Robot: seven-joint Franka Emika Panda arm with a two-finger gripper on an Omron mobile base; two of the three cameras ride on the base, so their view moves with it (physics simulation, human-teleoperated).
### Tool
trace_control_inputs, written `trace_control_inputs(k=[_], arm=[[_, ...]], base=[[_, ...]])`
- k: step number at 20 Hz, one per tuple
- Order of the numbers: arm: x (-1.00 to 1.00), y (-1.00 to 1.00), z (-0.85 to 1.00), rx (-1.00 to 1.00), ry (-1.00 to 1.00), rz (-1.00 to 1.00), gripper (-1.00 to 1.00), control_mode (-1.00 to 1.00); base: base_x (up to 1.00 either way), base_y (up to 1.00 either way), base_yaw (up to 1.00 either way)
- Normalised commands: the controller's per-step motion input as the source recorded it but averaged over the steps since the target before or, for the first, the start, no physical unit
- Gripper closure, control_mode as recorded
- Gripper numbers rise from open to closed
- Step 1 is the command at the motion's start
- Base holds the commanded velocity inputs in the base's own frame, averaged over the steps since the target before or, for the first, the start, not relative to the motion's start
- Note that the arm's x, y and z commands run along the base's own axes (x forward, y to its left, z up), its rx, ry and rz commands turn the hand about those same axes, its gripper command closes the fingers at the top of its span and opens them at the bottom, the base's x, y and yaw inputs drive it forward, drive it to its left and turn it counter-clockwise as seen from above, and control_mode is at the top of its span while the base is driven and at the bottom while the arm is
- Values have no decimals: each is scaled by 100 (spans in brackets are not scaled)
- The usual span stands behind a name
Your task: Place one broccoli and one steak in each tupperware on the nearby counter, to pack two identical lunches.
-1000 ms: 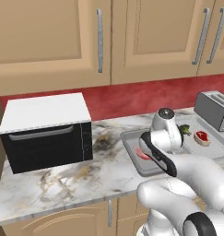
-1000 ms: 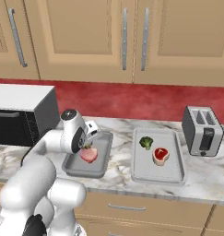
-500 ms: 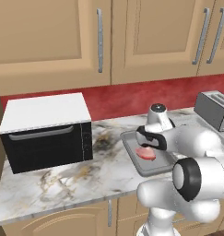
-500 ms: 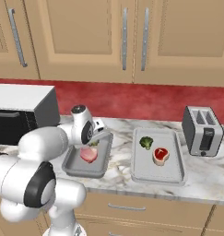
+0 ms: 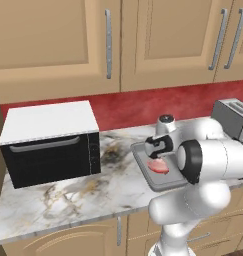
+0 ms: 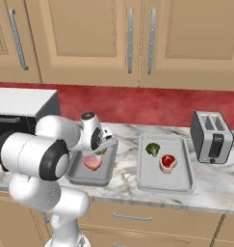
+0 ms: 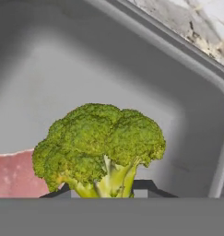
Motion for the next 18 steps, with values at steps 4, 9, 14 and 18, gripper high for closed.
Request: trace_control_inputs(k=[4, 9, 14, 18], arm=[[22, -3, -28, 0, -1, 0, 100, -100], [26, -9, 12, 0, 0, -1, -100, -100], [-14, 0, 19, 0, 0, -2, -100, -100], [-68, 4, 41, -2, -4, -6, -100, -100]], base=[[0, 0, 0], [0, 0, 0], [0, 0, 0], [0, 0, 0]])
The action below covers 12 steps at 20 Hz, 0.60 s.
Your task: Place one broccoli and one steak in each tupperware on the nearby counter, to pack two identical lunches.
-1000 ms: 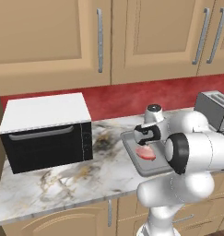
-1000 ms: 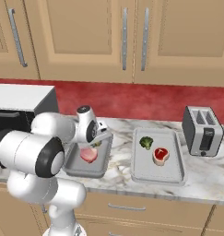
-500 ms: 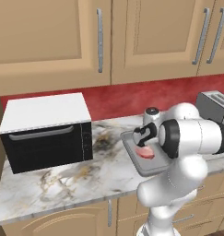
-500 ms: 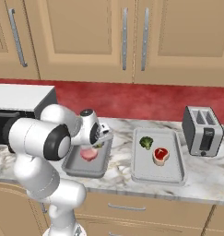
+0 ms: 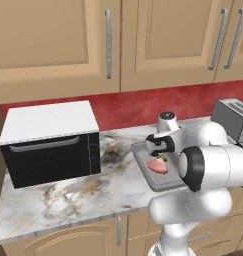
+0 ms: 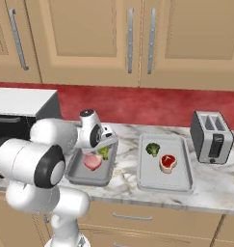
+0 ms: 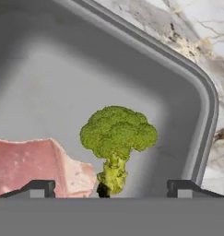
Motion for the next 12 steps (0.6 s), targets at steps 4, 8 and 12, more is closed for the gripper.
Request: trace_control_inputs(k=[4, 8, 12], arm=[[-99, 1, 55, -2, -4, -8, -100, -100], [-100, 0, 94, 0, -2, -7, -100, -100], [-91, 1, 100, -5, -8, -9, -100, -100]], base=[[0, 0, 0], [0, 0, 0], [0, 0, 0]])
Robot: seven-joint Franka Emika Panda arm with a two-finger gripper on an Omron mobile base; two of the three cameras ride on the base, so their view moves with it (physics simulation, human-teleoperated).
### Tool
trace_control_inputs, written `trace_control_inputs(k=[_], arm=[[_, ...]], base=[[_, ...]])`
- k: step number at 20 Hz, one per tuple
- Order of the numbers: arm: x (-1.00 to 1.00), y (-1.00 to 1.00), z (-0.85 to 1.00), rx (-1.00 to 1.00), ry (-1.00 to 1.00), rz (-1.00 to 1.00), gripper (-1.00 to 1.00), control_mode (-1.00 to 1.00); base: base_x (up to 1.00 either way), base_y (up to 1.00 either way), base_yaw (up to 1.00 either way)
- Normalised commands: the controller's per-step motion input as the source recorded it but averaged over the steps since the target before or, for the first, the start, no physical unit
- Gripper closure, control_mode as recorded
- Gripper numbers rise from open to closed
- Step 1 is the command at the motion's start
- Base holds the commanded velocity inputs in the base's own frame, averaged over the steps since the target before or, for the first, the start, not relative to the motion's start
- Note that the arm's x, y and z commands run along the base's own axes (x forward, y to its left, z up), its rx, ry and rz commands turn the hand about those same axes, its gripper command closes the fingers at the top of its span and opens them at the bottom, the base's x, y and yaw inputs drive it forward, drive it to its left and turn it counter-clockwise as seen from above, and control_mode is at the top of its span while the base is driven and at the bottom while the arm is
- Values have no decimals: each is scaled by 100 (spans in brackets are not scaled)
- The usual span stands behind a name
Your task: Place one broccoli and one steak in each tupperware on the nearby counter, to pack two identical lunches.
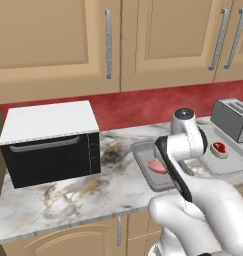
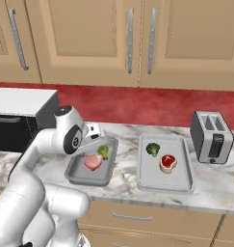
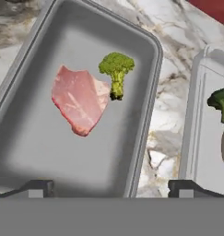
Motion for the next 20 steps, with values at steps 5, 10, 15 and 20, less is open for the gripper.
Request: trace_control_inputs(k=[5, 10, 15, 20], arm=[[-64, 29, 78, -15, -16, -5, -100, -100], [-52, 50, 50, -20, -16, -3, -100, -100], [-31, 53, 34, -20, -9, -1, -100, -100], [0, 10, 0, -3, 0, 0, -100, -100]], base=[[0, 0, 0], [0, 0, 0], [0, 0, 0], [0, 0, 0]])
